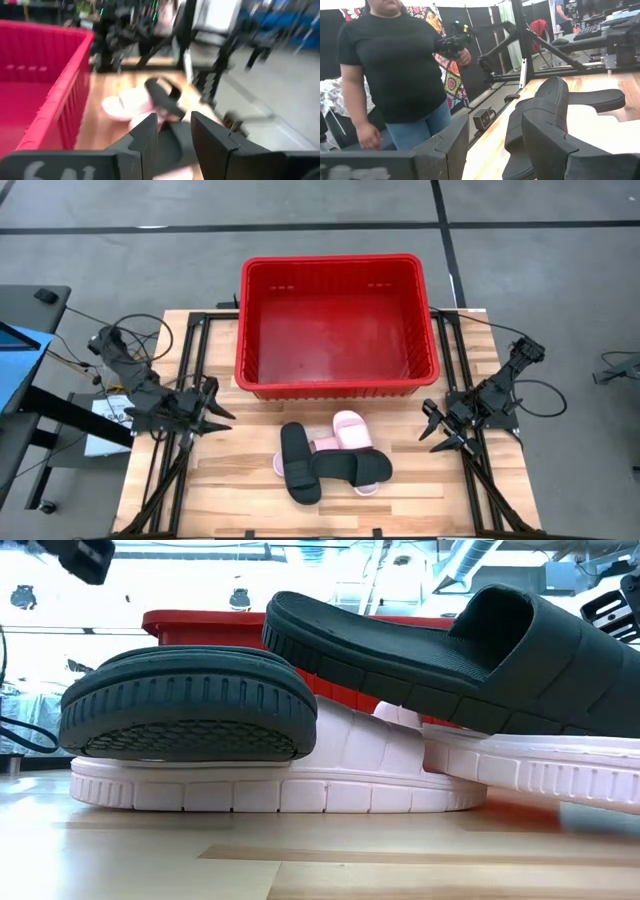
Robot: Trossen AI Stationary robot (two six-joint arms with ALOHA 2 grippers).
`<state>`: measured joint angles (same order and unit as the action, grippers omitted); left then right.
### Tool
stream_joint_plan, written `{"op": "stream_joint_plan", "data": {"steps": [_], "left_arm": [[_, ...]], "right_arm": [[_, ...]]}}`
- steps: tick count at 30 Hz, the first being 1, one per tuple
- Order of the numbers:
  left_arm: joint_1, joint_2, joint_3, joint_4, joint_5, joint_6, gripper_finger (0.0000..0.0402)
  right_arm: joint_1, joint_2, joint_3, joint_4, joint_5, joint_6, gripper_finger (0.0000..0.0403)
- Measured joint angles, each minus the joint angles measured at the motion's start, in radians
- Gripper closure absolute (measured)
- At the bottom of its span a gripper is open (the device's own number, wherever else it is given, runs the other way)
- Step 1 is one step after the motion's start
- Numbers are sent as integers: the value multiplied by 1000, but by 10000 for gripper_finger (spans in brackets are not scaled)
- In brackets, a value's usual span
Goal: Pick and place slides into bin
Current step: Put the left black slide into the red container
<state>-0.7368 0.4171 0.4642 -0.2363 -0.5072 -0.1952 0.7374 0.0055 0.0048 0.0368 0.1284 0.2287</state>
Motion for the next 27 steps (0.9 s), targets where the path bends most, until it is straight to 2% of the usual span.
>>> {"op": "stream_joint_plan", "data": {"steps": [4,9,18,21,27], "left_arm": [[-9,192,116,-62,-61,-31,294],[-8,393,221,-76,-52,-67,294],[-8,578,352,-88,-31,-211,291],[-9,653,387,-89,-26,-279,275],[-31,852,489,-89,64,-333,228]], "right_arm": [[0,0,0,0,0,0,230],[0,0,0,0,0,0,231],[0,0,0,0,0,0,232],[0,0,0,0,0,0,232],[0,0,0,0,0,0,229]]}}
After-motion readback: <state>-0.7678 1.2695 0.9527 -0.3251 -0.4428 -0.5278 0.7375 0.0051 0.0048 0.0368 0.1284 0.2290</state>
